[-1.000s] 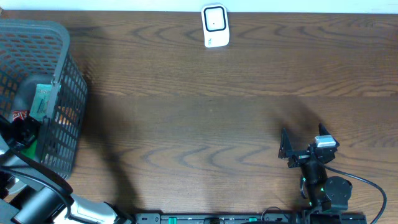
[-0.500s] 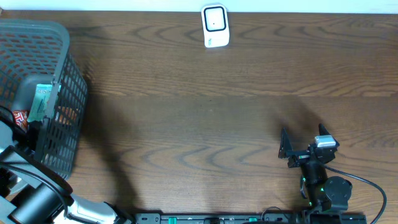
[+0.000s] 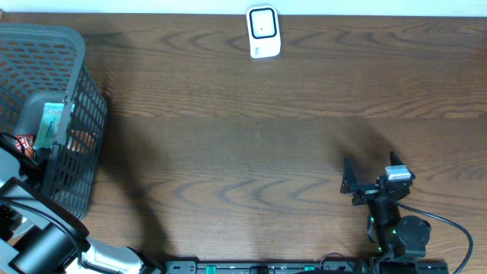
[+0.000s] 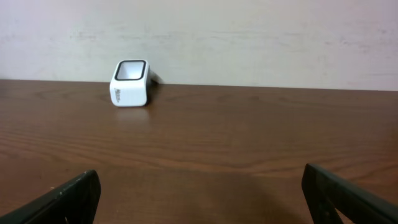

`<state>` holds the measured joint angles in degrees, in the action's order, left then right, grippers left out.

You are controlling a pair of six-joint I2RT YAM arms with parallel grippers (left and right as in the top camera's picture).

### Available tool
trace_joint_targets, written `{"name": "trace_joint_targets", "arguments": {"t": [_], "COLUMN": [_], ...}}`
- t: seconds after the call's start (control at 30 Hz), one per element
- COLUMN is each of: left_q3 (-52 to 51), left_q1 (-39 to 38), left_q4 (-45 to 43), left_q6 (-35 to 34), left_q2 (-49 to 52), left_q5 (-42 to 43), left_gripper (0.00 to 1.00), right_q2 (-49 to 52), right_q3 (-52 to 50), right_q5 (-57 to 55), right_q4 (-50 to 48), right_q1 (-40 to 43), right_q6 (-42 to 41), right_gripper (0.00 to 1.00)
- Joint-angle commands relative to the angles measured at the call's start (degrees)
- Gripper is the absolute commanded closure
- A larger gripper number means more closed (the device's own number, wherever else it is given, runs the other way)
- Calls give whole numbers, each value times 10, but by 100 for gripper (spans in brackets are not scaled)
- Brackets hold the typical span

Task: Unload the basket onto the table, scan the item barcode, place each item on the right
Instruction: 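Grasp the green-capped bottle with the left gripper and lift it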

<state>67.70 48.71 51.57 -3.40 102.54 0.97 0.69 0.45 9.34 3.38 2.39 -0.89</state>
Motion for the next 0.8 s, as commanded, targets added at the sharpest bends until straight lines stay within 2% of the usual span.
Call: {"name": "trace_joint_targets", "arguments": {"t": [0.0,0.3,0.77], "left_q3": [-4,3,154], "left_q1": [1,1,1], "left_q4": [-1,3,94], "left_q6": [-5,-5,-5], "left_q2": [5,4,-26], "left_q5": [-1,-5,-5], "left_gripper": [17,30,32], "right_q2": [-3,-3,-3], "right_q3": [-1,-1,-1], "right_q5": [-1,-1,-1], "right_q4": [2,2,2], "right_q1": [-3,-3,-3], "right_q6": [-8,-8,-8], "right_gripper": [1,1,1]}}
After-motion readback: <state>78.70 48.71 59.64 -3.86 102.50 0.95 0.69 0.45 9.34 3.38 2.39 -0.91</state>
